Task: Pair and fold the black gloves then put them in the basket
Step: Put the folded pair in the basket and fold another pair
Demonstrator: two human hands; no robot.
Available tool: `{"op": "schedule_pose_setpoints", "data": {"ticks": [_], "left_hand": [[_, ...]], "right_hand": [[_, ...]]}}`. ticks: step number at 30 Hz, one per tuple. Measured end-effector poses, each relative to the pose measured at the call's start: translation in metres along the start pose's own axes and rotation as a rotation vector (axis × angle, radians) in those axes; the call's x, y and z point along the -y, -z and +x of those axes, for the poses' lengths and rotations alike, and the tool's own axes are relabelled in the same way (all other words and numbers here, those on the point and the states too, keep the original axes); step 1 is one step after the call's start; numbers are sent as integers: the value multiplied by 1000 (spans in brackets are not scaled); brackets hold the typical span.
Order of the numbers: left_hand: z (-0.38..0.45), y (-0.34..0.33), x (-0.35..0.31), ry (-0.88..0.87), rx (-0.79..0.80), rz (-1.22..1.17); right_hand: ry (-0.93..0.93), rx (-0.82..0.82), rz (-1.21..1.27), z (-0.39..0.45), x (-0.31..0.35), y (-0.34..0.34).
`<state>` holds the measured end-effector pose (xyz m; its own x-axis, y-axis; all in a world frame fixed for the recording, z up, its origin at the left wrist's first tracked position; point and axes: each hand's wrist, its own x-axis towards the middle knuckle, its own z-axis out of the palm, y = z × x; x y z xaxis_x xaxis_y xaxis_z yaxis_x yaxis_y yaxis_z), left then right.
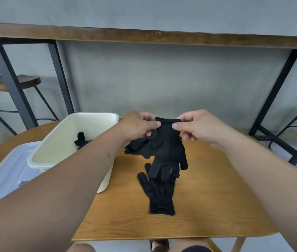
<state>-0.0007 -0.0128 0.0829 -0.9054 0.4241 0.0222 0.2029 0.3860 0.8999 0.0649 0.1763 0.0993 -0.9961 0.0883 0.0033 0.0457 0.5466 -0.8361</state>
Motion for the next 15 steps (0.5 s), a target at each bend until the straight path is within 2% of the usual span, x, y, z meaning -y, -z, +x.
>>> {"op": "schedule_pose_setpoints", "data": {"ticks": [4,7,10,12,15], "left_hand": [[7,-6,5,-10,-69,6],[8,-8,3,-92,-164,-23],[-6,-15,11,-183,-229,71],[-22,-26,33,-221,-210,208],[-50,-51,85,-167,-45,393]], "right_hand": [[4,-52,16,9,-7,-9],[117,-177,-10,10,-11,-11],[242,-256,-78,-2,-20,-18],[286,-198,-162,-13,-40,-32],[267,4,-363,-31,-84,-65]]}}
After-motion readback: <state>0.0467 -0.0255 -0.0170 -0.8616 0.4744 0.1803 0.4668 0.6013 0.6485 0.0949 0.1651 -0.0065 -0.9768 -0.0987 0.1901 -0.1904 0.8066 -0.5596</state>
